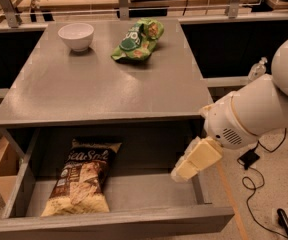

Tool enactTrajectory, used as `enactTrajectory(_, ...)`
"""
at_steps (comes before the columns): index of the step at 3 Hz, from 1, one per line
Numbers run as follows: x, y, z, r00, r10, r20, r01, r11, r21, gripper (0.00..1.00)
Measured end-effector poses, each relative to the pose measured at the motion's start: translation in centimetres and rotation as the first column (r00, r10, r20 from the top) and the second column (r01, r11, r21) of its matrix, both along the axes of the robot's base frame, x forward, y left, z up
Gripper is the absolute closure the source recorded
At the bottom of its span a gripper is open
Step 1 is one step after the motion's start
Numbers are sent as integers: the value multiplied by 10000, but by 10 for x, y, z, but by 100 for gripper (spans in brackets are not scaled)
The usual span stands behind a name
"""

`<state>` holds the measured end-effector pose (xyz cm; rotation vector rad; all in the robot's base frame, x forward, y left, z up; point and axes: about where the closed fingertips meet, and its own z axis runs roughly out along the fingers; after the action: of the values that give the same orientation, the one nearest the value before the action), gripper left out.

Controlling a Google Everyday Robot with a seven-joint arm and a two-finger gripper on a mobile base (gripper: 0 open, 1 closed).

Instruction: Pick brown chip bag from top drawer and place on counter

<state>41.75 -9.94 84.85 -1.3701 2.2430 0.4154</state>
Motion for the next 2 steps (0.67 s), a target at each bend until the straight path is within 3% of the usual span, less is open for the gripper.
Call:
enactTrajectory(1,-2,15,-4,9970,-620,-460,632,9977,248,0)
enactTrajectory(2,-2,15,-4,9969,-631,-466,643,9976,251,0)
